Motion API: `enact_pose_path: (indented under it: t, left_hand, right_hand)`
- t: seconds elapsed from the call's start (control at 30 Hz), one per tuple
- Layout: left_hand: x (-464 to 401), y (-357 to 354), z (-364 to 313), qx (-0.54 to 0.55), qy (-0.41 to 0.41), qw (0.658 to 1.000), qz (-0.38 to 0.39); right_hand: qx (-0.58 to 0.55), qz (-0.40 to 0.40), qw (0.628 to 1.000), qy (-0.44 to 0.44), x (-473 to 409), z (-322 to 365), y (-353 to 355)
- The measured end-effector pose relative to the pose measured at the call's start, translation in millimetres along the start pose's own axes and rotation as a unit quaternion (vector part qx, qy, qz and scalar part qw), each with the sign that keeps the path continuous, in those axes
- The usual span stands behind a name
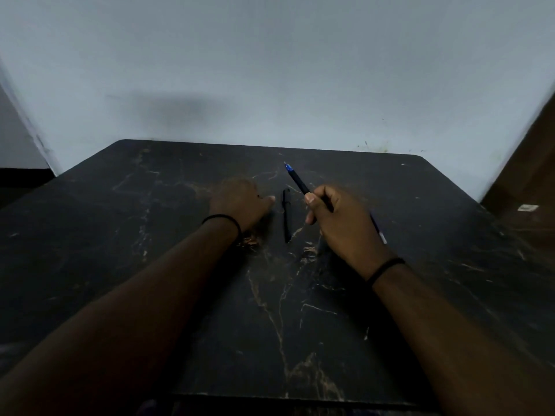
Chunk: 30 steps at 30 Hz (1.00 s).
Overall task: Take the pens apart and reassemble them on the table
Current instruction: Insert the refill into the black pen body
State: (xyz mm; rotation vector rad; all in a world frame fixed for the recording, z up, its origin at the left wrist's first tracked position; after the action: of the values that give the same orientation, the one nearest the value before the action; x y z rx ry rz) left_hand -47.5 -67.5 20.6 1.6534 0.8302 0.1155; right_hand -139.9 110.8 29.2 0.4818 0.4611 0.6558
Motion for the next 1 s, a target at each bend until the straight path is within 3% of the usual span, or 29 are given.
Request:
enact_pose_path:
  t: [0.23, 0.33, 0.4, 0.47, 0.53, 0.63, 0.77, 1.0]
  left_hand:
    - [2, 6, -10, -0.023, -0.011, 1.0, -0.011]
    - [3, 7, -3, 0.111, 0.019, 0.992, -0.053]
    - [5, 8, 3, 0.32, 0.061, 0.938, -0.115]
    - [8, 6, 8, 0.502, 0.107, 0.845, -0.147]
    - [9, 2, 10, 0.584, 0.136, 0.787, -0.146]
    - [10, -2, 13, 0.632, 0.156, 0.747, -0.138]
    - [8, -3, 11, 0.653, 0.146, 0.73, -0.135]
    - [7, -8, 7, 0.647, 0.135, 0.74, -0.125]
  right_hand:
    - [0.021, 0.0, 1.0, 0.002, 0, 0, 0]
    - [0.022, 0.008, 1.0, -0.001, 4, 1, -1]
    - [0.016, 0.005, 1.0, 0.003, 4, 2, 0]
    - [0.015, 0.0, 1.0, 0.003, 4, 3, 0]
    - [0.008, -0.003, 1.0, 0.0, 5, 4, 1]
    - [-0.008, -0.011, 1.0, -0.006, 6, 6, 4]
    - [-0.001, -0.016, 1.0, 0.002, 5, 5, 5]
    - [0.013, -0.013, 1.0, 0.004, 3, 2, 3]
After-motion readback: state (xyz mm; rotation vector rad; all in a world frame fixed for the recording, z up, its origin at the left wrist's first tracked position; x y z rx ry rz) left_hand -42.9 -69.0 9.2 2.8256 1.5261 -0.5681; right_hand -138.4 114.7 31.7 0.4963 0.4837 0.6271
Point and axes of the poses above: each hand's wrist, its own x-axis away from the middle knuckle, its own y-axis out of the back of the hand, z = x × y, the point moved 7 cm from there along -x, towards the middle knuckle, and after that the axes turned 11 degrees about -y, right-handed, at the moved point
